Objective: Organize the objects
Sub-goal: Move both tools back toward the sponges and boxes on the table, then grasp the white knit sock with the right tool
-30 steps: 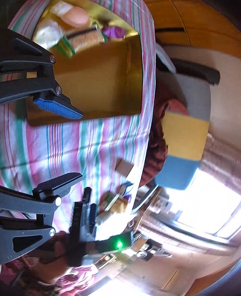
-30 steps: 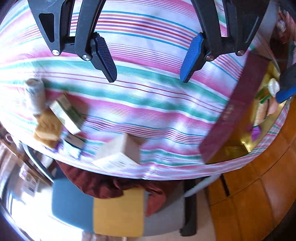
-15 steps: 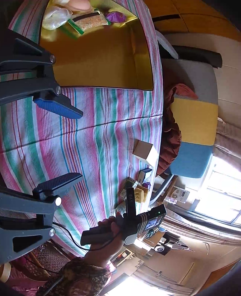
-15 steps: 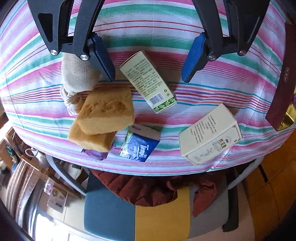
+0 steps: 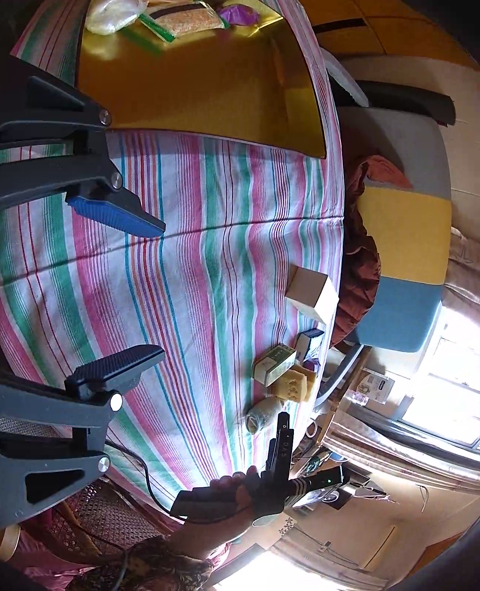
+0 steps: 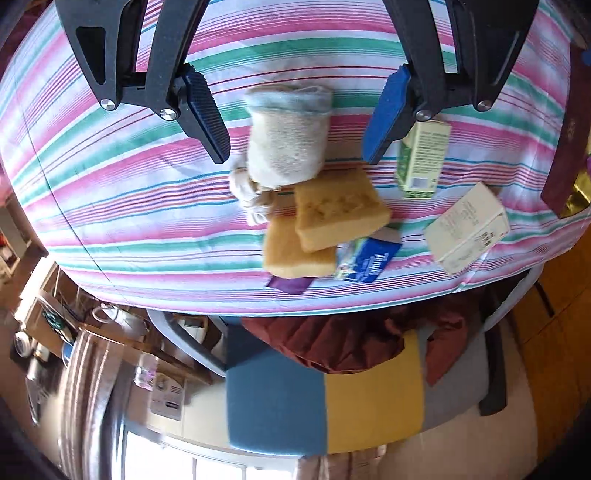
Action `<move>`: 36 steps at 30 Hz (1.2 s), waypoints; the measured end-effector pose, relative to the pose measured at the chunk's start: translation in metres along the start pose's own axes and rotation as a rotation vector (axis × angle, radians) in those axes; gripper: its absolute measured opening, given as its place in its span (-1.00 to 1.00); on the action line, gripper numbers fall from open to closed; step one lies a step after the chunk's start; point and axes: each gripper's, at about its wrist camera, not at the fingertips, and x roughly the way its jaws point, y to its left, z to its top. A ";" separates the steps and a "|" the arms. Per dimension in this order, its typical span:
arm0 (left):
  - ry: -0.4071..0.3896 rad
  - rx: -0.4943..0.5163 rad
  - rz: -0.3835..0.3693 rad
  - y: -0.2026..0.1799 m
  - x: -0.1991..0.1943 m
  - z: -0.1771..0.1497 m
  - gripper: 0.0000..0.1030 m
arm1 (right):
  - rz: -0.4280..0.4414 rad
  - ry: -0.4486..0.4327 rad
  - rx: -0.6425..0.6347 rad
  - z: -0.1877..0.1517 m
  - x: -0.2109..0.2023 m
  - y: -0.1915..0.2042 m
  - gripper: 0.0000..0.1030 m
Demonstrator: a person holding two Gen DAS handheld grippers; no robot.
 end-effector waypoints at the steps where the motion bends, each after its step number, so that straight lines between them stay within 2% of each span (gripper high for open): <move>1: 0.008 0.006 -0.001 -0.002 0.003 0.000 0.19 | 0.008 0.000 0.011 -0.002 0.002 -0.001 0.45; 5: 0.045 0.020 0.003 -0.010 0.016 0.002 0.19 | 0.060 0.031 0.035 -0.006 0.022 -0.001 0.44; 10: 0.084 0.046 0.010 -0.020 0.031 0.003 0.19 | 0.046 0.068 -0.008 -0.010 0.040 0.009 0.43; 11: 0.091 0.051 0.009 -0.022 0.034 0.003 0.19 | 0.042 0.087 -0.014 -0.011 0.043 0.009 0.31; 12: 0.097 0.056 0.007 -0.024 0.037 0.004 0.19 | 0.038 0.109 -0.020 -0.012 0.046 0.010 0.07; 20: 0.137 0.076 -0.008 -0.045 0.066 0.027 0.19 | 0.085 0.166 0.066 -0.017 0.039 0.000 0.05; 29: 0.137 0.080 -0.002 -0.078 0.113 0.075 0.20 | 0.050 0.205 0.061 -0.020 0.033 0.002 0.05; 36: 0.153 0.089 0.001 -0.105 0.161 0.115 0.20 | 0.064 0.227 0.088 -0.020 0.032 -0.005 0.05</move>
